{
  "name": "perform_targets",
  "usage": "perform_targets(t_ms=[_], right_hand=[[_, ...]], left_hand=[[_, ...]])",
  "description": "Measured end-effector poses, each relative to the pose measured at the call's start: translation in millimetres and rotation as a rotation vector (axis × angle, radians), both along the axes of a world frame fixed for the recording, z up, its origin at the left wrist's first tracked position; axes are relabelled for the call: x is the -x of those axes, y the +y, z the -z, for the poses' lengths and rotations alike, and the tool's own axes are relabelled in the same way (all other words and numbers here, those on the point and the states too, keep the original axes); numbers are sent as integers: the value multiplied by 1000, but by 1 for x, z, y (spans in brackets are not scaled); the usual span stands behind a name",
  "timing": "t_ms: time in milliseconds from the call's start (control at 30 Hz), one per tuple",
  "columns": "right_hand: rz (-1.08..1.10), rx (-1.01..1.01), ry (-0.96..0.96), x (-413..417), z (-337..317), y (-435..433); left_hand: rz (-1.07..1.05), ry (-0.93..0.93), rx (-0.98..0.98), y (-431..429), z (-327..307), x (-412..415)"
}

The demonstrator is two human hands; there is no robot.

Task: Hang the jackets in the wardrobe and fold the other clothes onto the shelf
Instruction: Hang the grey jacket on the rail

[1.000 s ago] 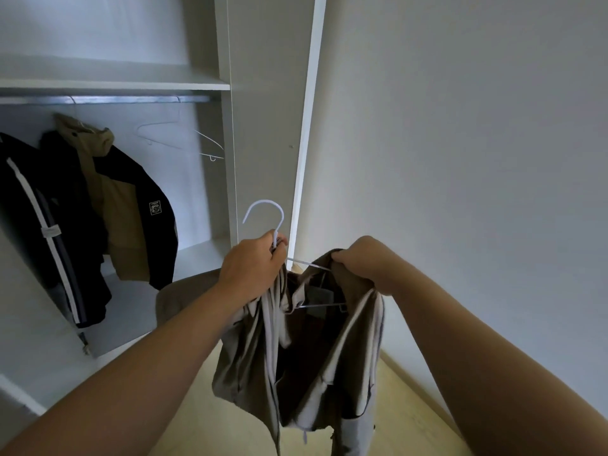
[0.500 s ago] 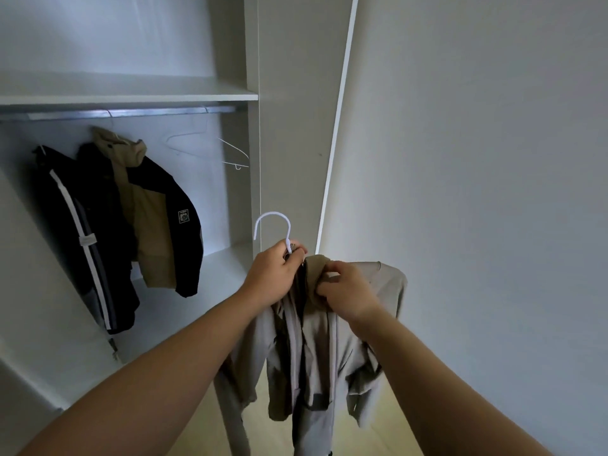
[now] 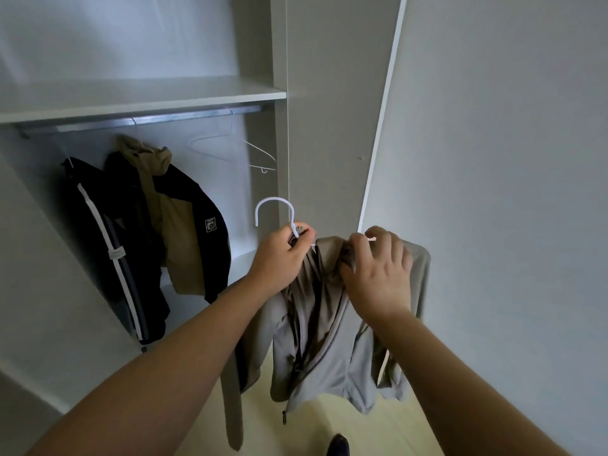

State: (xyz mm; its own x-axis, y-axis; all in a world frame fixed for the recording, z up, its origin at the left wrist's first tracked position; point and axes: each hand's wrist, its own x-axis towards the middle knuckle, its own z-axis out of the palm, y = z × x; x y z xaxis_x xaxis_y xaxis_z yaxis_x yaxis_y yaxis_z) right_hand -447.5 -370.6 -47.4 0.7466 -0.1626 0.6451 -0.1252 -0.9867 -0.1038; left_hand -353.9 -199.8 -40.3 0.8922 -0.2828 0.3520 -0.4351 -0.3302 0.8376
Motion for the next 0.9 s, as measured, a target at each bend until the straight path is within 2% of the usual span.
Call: perform_targets(t_ms=[167,367,500,633,767,900], right_hand=[[-178,-26,-35,-92,16,-11],[-113,-77,-41,-202,13,-16],[-67,-142,15,-271,3,-18],[-29,-183,139,-337,-3,-3],[25,-208,220,-397,-3,22],[64,-200,252,-457,8,50]], left_hand=[[-35,-14,-56,-3,-5,-67],[-74,-52,-184,-15,-23,-173],[-61,-210,-270,-10,-29,-239],[-231,-275,-381,6,-20,-299],[-377,-215,-245,16,1,-344],[-342,61,-1,26,25,-404]])
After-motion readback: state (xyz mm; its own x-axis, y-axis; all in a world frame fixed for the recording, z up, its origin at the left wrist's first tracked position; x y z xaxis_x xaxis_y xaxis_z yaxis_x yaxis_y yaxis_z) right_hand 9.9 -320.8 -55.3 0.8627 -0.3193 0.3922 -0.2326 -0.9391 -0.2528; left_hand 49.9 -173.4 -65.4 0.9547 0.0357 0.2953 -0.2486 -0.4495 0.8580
